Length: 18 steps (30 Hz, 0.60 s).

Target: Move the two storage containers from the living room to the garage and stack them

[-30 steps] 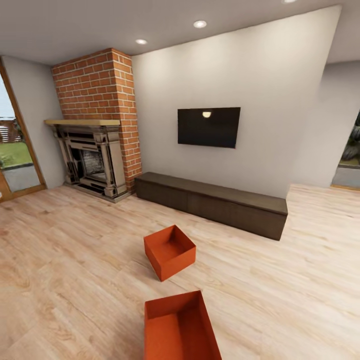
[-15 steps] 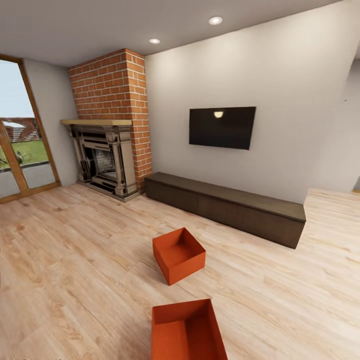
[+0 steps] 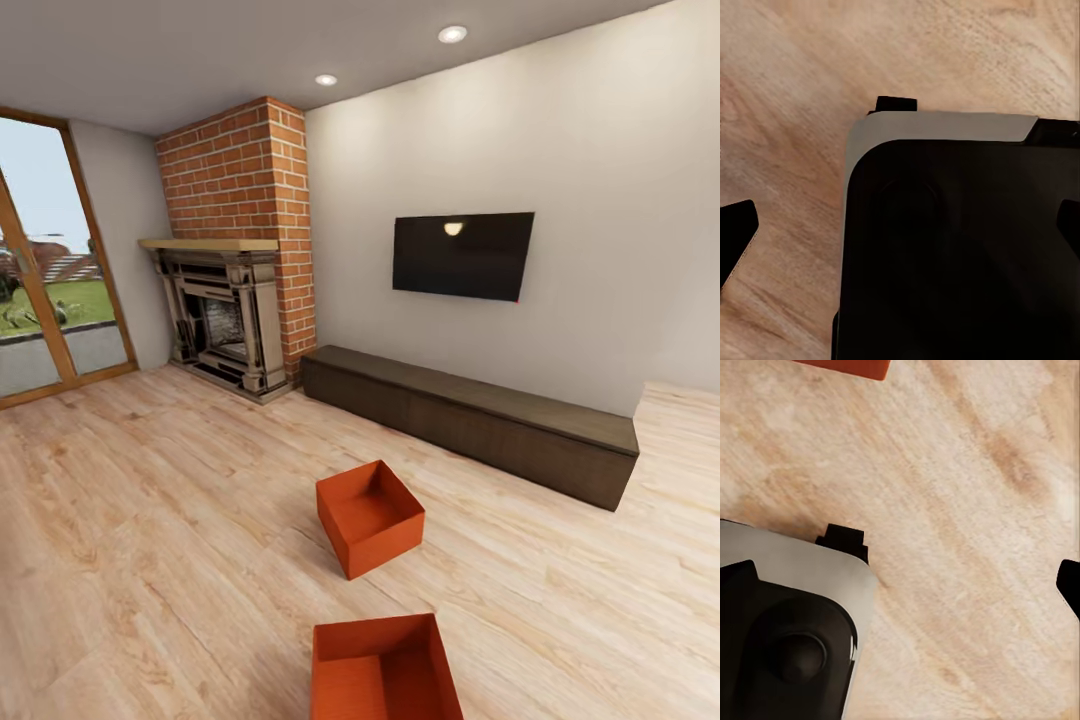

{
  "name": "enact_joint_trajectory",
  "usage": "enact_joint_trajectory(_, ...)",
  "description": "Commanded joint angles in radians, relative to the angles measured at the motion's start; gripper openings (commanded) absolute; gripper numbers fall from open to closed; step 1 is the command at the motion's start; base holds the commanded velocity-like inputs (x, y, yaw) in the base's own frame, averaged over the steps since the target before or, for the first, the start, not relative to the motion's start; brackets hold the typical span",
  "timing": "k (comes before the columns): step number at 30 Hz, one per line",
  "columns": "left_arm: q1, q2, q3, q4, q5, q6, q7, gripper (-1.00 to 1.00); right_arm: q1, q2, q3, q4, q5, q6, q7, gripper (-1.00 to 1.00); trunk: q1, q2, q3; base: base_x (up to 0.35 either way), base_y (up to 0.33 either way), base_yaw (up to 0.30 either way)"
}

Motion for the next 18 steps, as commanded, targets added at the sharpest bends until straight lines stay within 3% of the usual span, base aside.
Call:
enact_joint_trajectory(1,0.000,0.000,0.001,0.000,0.009,-0.001,0.000,1.00,-0.001,0.001,0.008,0.003,-0.008,-0.006,0.000,1.00,0.001,0.000,-0.001,0.313,0.000,0.001)
enact_joint_trajectory(11,0.000,-0.001,0.001,0.000,0.009,-0.001,0.000,1.00,-0.001,0.002,0.008,0.003,-0.009,-0.007,0.000,1.00,0.001,0.000,-0.001,0.304,0.000,0.000)
enact_joint_trajectory(18,0.000,-0.001,0.001,-0.003,0.009,-0.001,0.001,1.00,-0.001,0.002,0.008,0.003,-0.010,-0.007,0.000,1.00,0.001,0.000,-0.001,0.085,0.000,0.000)
